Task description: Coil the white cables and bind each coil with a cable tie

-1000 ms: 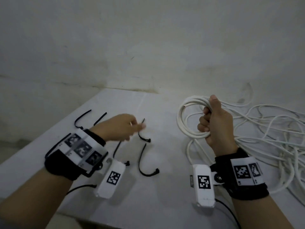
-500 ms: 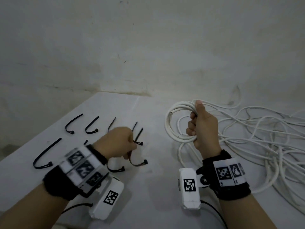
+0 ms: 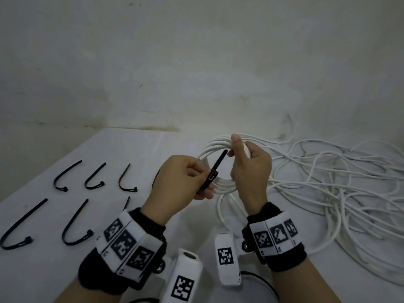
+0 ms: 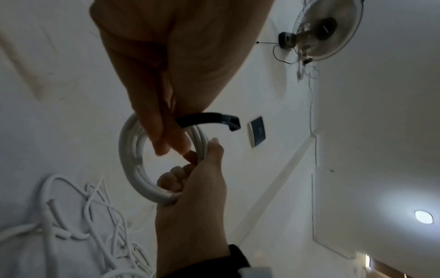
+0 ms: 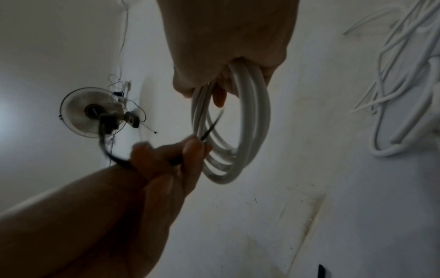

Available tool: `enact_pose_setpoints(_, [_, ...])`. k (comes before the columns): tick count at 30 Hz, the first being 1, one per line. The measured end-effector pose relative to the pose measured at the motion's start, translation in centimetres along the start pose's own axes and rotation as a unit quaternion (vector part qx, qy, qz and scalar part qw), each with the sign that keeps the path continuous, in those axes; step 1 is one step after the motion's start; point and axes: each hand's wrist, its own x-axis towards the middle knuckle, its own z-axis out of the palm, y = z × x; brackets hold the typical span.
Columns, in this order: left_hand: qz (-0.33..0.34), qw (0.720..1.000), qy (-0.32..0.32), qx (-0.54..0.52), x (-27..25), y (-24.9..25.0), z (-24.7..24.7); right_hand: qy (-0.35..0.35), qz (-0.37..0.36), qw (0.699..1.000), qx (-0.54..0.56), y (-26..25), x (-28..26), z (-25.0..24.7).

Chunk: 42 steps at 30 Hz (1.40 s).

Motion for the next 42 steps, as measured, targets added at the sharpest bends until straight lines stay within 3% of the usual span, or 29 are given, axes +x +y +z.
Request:
enact_pose_setpoints(3, [0.026,0.998,0.049,-0.044,0.4,-0.2,0.6,-0.011,-0.035,0.999,-0.016,-0.4,-0.4,0.0])
enact_pose_setpoints(5, [0.048,0.993,0.077,-0.08,0.4,-0.2,0.9,-0.017,-0.021,0.999,-0.022,-0.5,-0.6,0.2])
enact_pose_setpoints(12, [0.071,0.987,0.095,-0.11,0.9,-0.7,1.6,-0.057,0.136,0.986,0.08,-0.4,-0.1,0.1])
enact_pose_setpoints(17, [0.059,0.991,0.049,-0.107,1.1,-1.0,1.3,-0.065,0.154,0.982,0.094,-0.1,0.3,-0.2])
enact_pose_setpoints(21, [0.035,0.992,-0.037,-0.115,0.8,-0.9,0.5,-0.041,0.149,0.983,0.096,0.1,0.5,-0.4])
enact_pose_setpoints(24, [0.072,0.993,-0.077,-0.06,-0.2,-0.6,-0.2,-0.029,0.137,0.986,0.093,0.2,0.7,-0.6])
enact_pose_setpoints(26, [0.1,0.993,-0.057,-0.024,-0.6,-0.4,-0.3,-0.022,0.13,0.987,0.095,0.2,0.6,-0.6])
enact_pose_setpoints(29, [0.16,0.986,0.025,0.028,-0.3,-0.1,-0.2,-0.01,0.135,0.985,0.105,-0.1,0.7,-0.8])
enact_pose_setpoints(35, [0.221,0.974,0.027,0.041,0.9,-0.2,0.2,-0.078,0.205,0.96,0.176,-1.2,-0.2,-0.4])
enact_pose_setpoints(39, [0.252,0.964,0.065,0.053,1.4,-0.2,0.2,-0.125,0.193,0.959,0.163,-1.4,-0.4,-0.2])
enact_pose_setpoints(42, [0.302,0.93,0.156,0.139,1.9,-0.3,0.0,-0.144,0.171,0.962,0.157,-1.8,-0.4,-0.4])
